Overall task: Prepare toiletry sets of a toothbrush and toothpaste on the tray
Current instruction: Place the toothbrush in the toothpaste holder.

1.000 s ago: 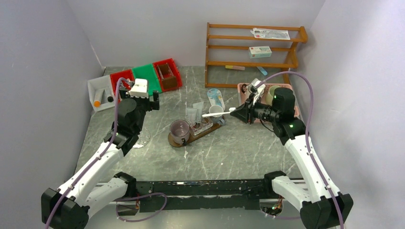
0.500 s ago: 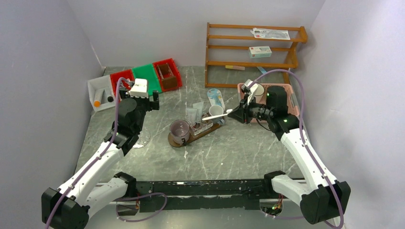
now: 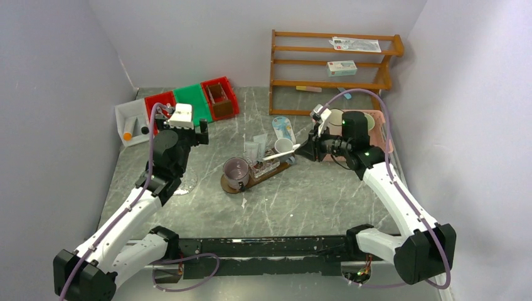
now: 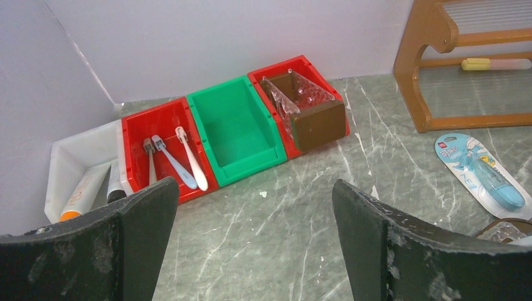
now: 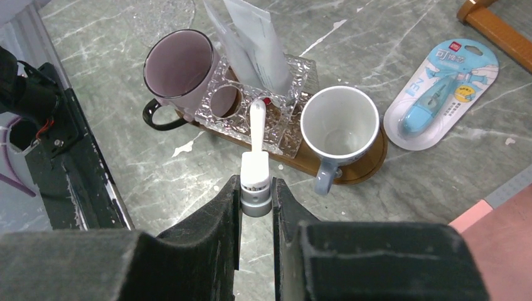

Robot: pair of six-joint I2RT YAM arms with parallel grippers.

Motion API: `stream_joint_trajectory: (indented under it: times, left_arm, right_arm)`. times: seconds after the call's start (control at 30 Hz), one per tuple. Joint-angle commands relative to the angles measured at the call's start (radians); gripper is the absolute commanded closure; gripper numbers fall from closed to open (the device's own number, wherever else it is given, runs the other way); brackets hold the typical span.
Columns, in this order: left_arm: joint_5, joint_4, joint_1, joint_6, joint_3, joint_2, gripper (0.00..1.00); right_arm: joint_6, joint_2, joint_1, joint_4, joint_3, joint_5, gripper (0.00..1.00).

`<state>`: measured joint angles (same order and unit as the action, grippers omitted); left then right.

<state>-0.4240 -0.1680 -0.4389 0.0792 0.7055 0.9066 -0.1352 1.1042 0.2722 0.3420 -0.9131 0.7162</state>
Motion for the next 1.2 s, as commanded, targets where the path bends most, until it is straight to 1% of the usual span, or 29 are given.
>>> stream_joint_trajectory:
  times: [0.0, 0.4, 0.87, 1.17]
  left_arm:
    - [-0.003, -0.018, 0.011, 0.009, 0.003, -0.015, 0.03]
    - [0.006, -0.021, 0.011, 0.014, 0.0, -0.015, 0.04]
    - [0.007, -0.022, 0.011, 0.021, -0.003, -0.025, 0.04]
    - [0.01, -0.027, 0.012, 0.026, -0.006, -0.028, 0.04]
  right_arm:
    - [0.015, 0.021, 0.023, -0.027, 0.002, -0.015, 1.0]
    - [0.017, 0.04, 0.081, -0.127, 0.048, -0.094, 1.0]
    - [-0.025, 0.104, 0.148, -0.117, 0.015, -0.159, 0.98]
    - [-0.036, 0.12, 0.192, -0.148, 0.022, -0.192, 0.95]
